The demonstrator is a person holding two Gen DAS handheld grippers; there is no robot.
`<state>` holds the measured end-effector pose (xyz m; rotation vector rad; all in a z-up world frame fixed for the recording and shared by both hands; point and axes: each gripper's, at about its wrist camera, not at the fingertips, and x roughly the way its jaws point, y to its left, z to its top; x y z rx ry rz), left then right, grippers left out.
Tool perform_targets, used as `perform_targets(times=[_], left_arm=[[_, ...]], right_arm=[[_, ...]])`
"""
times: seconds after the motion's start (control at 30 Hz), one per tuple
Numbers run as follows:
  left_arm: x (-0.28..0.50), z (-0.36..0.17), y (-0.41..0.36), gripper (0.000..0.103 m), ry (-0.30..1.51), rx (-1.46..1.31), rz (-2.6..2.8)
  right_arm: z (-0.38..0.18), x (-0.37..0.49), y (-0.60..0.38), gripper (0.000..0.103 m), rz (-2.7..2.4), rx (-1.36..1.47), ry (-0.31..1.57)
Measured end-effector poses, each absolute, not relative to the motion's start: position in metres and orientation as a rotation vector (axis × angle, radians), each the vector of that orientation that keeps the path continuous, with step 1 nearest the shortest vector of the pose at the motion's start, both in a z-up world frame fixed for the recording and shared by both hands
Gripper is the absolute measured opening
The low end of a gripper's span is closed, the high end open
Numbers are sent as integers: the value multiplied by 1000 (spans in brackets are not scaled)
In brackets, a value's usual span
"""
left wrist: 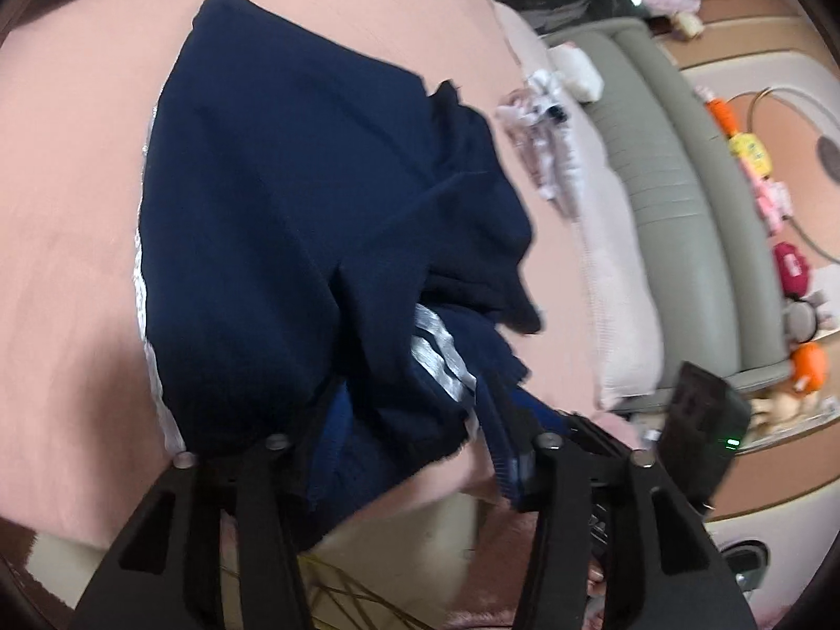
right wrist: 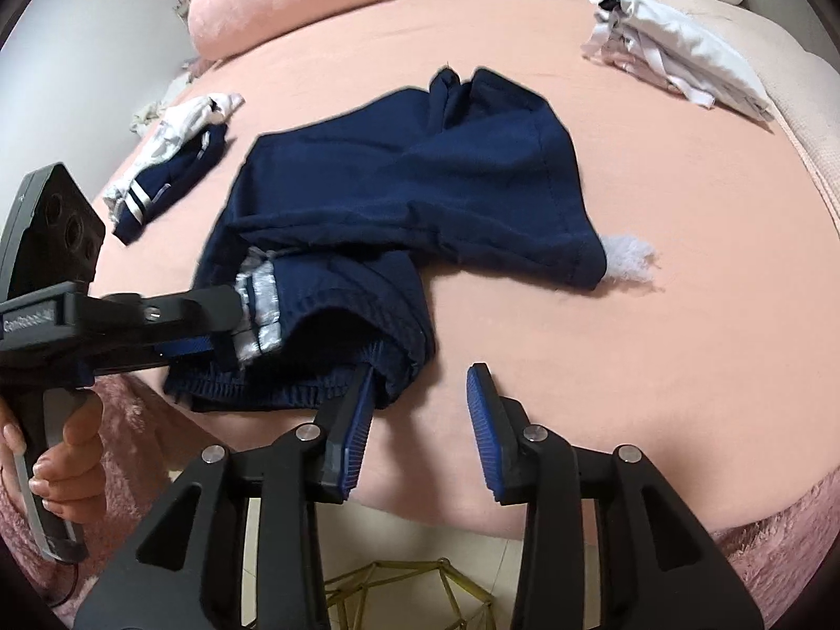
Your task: Fold clothes
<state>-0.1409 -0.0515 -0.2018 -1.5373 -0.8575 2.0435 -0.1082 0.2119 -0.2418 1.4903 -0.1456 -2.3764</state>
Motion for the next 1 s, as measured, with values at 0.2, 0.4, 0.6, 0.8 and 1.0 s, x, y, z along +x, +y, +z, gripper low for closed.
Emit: perform_targets(times=[0.2,0.4,0.6,0.8,1.0], left_arm=[[-139,-174,-47,13,-723,-1468,2159],[-136,-147,-55,11,-738,-1393,2199],[-119,-137,-72,11,-771,-1356,2229],[-108,-168,-109,7,-879,-1456,2261],[-102,-182,-116,12,-917,-1482,2176]], right_arm=[[-241,-110,216,36,-2392,1476,-189],[-239,-108,212,38,-2383,1476,-211],[-238,-108,210,40,-2367,1456,-249],[-235,-107,213,41,-2360,1502,-252],[-227,-102,226,41,-2298,1526,-290]])
